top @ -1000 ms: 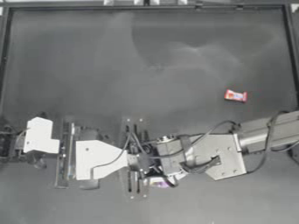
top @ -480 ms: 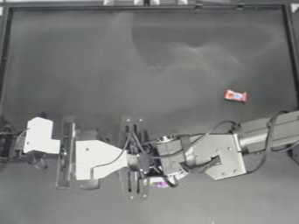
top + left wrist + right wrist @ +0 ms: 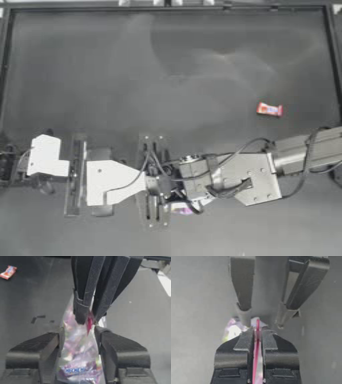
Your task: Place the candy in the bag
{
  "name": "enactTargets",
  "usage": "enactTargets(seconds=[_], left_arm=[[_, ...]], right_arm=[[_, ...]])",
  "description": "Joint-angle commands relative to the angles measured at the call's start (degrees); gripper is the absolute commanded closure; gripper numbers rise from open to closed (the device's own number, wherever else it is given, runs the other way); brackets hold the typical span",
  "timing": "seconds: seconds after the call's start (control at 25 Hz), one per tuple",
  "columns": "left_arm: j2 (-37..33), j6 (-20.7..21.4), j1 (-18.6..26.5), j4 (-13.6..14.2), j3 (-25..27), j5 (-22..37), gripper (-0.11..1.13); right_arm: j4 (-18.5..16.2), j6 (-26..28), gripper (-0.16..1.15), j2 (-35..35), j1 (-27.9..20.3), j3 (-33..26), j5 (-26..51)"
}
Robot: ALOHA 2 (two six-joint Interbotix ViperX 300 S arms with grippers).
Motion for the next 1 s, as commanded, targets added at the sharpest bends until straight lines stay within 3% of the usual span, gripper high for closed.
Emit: enactTargets(seconds=[0.04, 1.0], left_arm=[[-0.6, 0.1, -0.1, 0.1, -1.2, -0.4, 0.27], [-0.6, 0.2, -0.5, 0.4, -1.3, -0.1, 0.67]], right_arm=[[-0.3, 0.0, 0.65, -3.3, -0.1, -0.4, -0.7], [-0.3, 0.0, 0.65, -3.3, -0.1, 0.0, -0.8]])
